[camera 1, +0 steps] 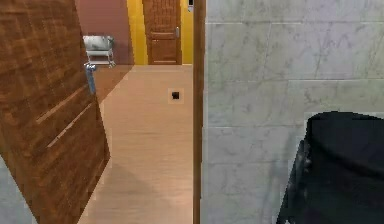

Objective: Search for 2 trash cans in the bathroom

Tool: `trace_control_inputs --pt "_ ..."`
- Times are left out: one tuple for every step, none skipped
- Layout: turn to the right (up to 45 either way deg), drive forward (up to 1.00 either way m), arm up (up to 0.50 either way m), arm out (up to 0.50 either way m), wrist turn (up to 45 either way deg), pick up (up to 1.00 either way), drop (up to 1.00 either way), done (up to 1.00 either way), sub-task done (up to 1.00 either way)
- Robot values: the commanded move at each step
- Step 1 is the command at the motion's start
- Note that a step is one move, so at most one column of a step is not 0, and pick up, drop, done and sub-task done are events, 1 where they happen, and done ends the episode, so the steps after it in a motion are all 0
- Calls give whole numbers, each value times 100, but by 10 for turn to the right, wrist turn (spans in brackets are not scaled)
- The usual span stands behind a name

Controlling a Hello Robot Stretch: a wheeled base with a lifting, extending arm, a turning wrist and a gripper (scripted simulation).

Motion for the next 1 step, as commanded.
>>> trace_control_inputs --pt "420 0 0 0 0 0 0 0 0"
